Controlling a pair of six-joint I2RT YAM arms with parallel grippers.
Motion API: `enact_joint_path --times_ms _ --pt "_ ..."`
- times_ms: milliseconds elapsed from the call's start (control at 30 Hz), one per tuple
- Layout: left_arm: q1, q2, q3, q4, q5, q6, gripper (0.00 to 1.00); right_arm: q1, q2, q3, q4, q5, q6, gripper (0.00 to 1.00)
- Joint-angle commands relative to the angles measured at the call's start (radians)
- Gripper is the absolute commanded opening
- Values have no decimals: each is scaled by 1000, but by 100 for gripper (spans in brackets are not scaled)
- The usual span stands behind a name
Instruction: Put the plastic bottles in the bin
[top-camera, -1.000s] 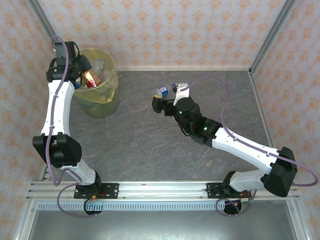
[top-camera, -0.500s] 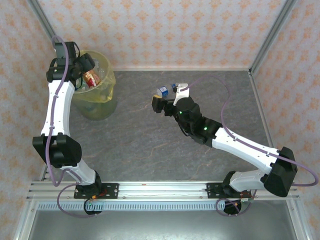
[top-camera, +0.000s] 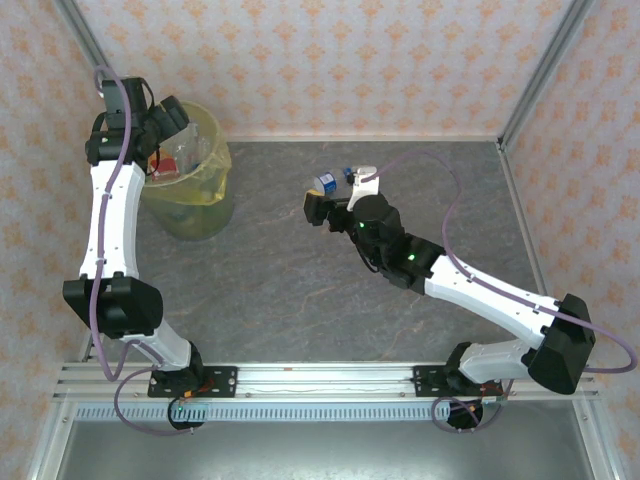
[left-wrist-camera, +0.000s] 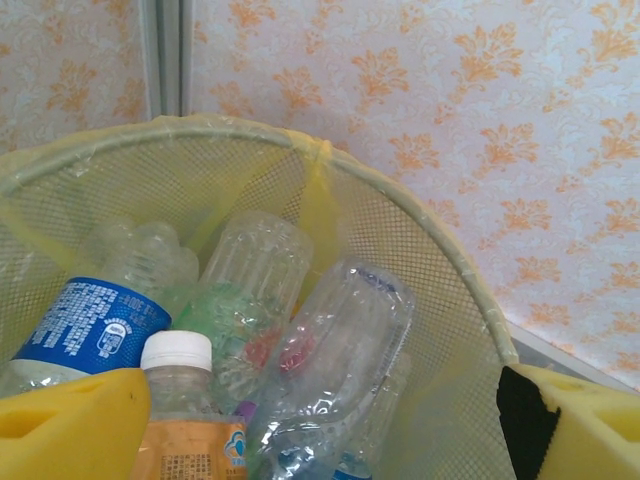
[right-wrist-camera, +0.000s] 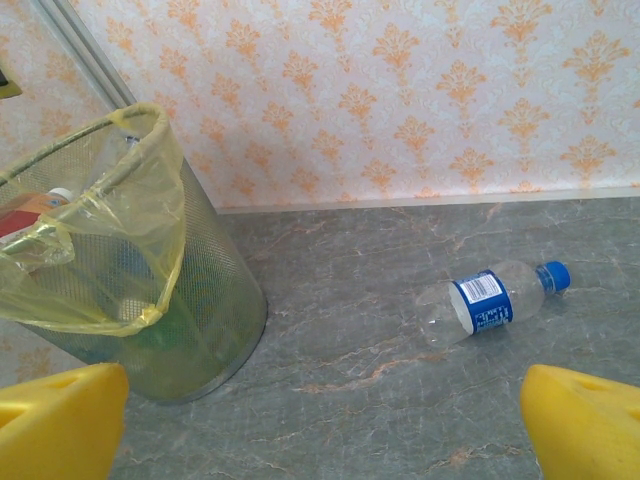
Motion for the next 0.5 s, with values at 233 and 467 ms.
enact_joint_path --times_ms 233,467 --pt "3 -48 -108 37 46 -45 92 -2 -36 6 10 16 11 100" --pt "16 -77 -170 61 67 -78 94 -2 -39 3 9 23 15 100"
